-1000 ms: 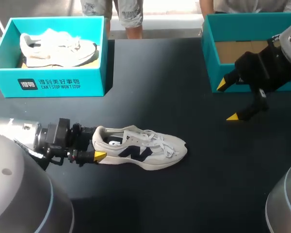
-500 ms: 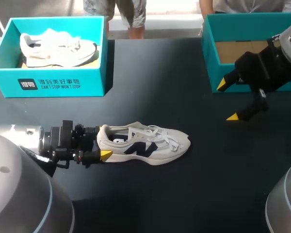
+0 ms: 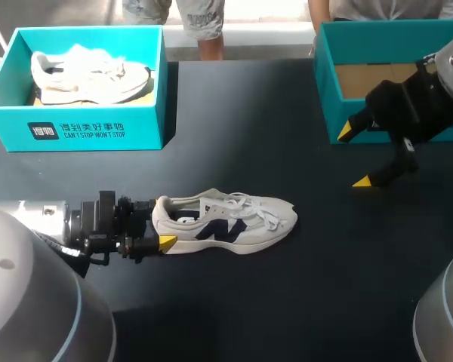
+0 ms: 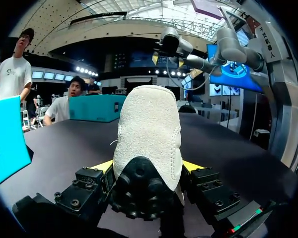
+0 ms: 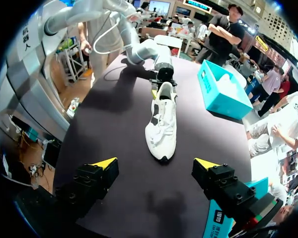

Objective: Take the shoe out of the shoebox, open the shoe tongue, remove and reinsert the insole, then place the shoe into the shoebox

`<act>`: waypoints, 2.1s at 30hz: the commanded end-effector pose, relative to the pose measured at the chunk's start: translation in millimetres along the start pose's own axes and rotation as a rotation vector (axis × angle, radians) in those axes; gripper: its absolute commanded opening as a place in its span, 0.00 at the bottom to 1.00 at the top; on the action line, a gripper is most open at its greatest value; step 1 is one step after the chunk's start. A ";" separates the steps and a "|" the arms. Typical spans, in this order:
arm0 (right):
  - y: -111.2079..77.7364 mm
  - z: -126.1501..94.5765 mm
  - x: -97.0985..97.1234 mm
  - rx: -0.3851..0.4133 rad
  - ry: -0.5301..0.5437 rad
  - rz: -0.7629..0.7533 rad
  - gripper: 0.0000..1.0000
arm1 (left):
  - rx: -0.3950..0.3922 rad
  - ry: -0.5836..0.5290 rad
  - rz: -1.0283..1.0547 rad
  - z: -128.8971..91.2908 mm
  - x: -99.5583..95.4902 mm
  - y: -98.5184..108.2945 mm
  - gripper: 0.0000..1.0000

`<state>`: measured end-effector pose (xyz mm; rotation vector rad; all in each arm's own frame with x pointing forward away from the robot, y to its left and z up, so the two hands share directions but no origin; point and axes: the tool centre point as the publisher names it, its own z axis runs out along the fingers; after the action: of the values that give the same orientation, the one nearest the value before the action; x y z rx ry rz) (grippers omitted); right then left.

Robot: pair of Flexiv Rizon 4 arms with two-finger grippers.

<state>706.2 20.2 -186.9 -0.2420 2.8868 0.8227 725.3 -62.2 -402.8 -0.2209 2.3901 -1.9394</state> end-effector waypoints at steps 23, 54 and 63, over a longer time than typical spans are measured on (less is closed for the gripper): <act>-0.1 1.0 -1.2 0.002 0.003 0.000 1.00 | -0.004 0.010 -0.003 0.8 -4.8 2.6 0.00; 56.9 51.0 -13.6 -0.109 -0.376 0.531 1.00 | -0.004 0.010 -0.003 0.8 -4.8 2.6 0.00; 82.4 62.7 -43.5 -0.028 -0.453 0.751 1.00 | -0.004 0.010 -0.003 0.8 -4.8 2.6 0.00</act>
<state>719.0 100.4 -191.6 0.8905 2.5145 0.9580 729.7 -61.1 -405.0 -0.2128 2.4030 -1.9456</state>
